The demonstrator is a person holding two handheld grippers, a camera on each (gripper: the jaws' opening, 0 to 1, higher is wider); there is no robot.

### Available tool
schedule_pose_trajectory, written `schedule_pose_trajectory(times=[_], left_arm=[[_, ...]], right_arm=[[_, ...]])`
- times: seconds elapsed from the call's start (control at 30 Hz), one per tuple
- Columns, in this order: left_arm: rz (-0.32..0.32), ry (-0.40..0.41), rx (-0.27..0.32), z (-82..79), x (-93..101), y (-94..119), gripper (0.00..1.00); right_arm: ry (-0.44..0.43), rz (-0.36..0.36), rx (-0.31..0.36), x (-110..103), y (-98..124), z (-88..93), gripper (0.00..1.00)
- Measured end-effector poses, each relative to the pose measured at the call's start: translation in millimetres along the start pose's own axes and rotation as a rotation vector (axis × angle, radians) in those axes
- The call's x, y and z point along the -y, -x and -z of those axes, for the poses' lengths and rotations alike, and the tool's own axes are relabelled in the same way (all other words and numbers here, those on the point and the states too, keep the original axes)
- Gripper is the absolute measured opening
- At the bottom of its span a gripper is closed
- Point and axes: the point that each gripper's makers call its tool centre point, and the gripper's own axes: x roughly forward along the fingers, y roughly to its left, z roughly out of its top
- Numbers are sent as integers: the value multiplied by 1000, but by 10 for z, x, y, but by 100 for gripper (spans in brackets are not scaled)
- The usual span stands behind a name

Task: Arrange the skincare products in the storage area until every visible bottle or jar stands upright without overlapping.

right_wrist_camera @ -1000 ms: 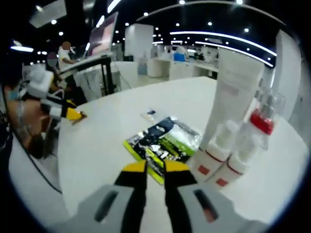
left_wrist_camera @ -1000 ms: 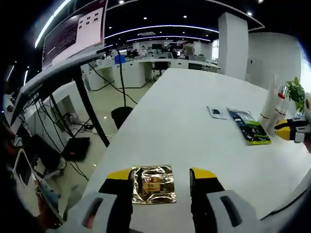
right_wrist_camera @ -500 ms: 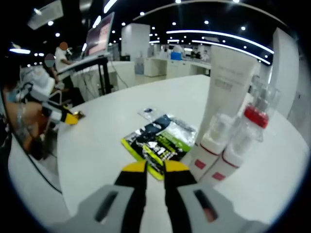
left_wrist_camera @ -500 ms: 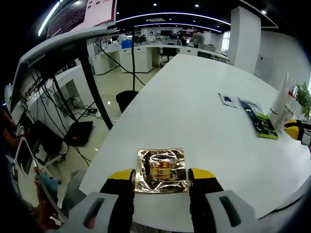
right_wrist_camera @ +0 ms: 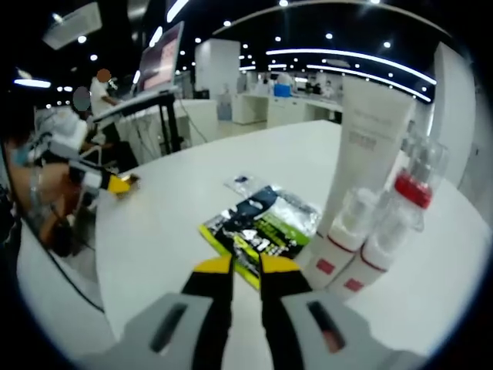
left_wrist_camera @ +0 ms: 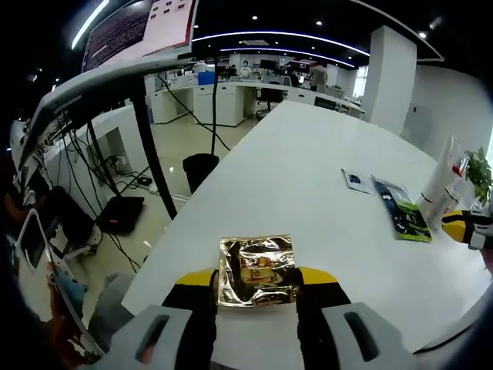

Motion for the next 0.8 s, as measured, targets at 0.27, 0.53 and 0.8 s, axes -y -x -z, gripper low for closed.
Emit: schedule_pose_trajectory(times=[0.27,0.53,0.8], left_arm=[[99,-24,47,-80,327,31,41],[270,-14,60,-79,899,79,41],[396,-62,66,-71,1282,118,41]], right_arm=[[-80,-125,28,-231,-40,-172,12],[-273,-300,58,-571,-32,-417,16],[-320,-323,56,-633,-116,-487,16]])
